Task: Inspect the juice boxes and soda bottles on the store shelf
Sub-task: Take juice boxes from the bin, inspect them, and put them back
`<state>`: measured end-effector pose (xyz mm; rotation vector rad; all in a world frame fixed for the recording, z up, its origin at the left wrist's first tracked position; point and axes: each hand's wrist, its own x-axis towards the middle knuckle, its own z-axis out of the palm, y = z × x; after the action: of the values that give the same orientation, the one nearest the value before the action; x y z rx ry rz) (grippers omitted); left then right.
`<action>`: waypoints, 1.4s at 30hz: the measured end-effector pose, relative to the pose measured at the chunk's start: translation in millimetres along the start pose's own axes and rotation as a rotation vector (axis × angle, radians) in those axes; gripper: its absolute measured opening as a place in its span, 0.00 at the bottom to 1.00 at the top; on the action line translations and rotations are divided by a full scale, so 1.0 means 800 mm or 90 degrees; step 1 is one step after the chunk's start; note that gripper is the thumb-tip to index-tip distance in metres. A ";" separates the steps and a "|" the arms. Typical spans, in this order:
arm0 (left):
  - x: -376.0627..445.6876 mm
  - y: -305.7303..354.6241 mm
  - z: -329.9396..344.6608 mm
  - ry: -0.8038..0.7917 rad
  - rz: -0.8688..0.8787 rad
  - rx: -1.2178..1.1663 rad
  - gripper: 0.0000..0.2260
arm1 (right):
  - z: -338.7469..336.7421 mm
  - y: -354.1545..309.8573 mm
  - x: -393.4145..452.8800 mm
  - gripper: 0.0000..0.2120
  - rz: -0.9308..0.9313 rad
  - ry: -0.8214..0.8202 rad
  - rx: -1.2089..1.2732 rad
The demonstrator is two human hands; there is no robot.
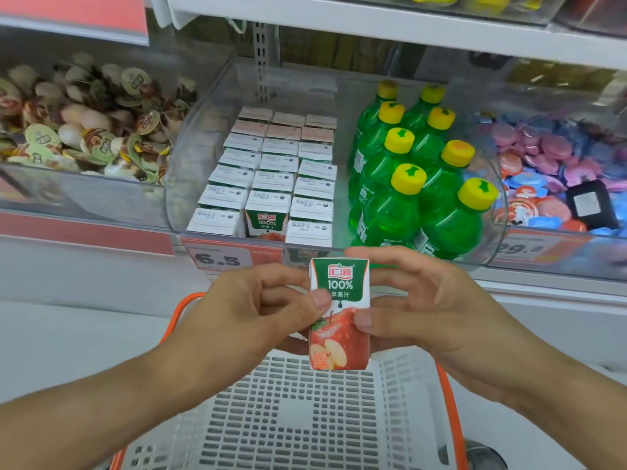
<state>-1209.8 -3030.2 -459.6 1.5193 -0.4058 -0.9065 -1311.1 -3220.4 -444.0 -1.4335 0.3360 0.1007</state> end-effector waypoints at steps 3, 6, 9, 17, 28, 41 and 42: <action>0.002 -0.002 -0.003 0.018 0.024 0.036 0.17 | 0.001 0.001 0.000 0.26 -0.030 0.009 -0.082; 0.003 0.000 -0.005 0.060 0.083 0.107 0.16 | 0.006 0.005 -0.003 0.26 -0.051 -0.001 -0.137; 0.000 -0.001 -0.006 0.070 0.171 0.169 0.13 | 0.015 0.006 -0.005 0.27 -0.045 0.014 -0.098; -0.007 -0.008 -0.002 0.038 0.335 0.250 0.17 | 0.029 0.006 -0.001 0.12 -0.089 0.070 -0.152; -0.003 -0.006 0.000 0.041 0.342 0.199 0.17 | -0.003 0.007 0.007 0.19 -0.102 0.002 -0.048; -0.005 -0.001 0.001 0.077 0.310 0.201 0.16 | 0.000 0.005 0.002 0.20 -0.112 -0.022 -0.037; -0.005 0.000 0.002 0.089 0.294 0.180 0.16 | 0.003 0.004 0.001 0.20 -0.106 -0.027 -0.016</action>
<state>-1213.2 -3028.4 -458.3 1.6374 -0.7687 -0.3886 -1310.7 -3218.0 -447.1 -1.4766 0.1794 -0.0001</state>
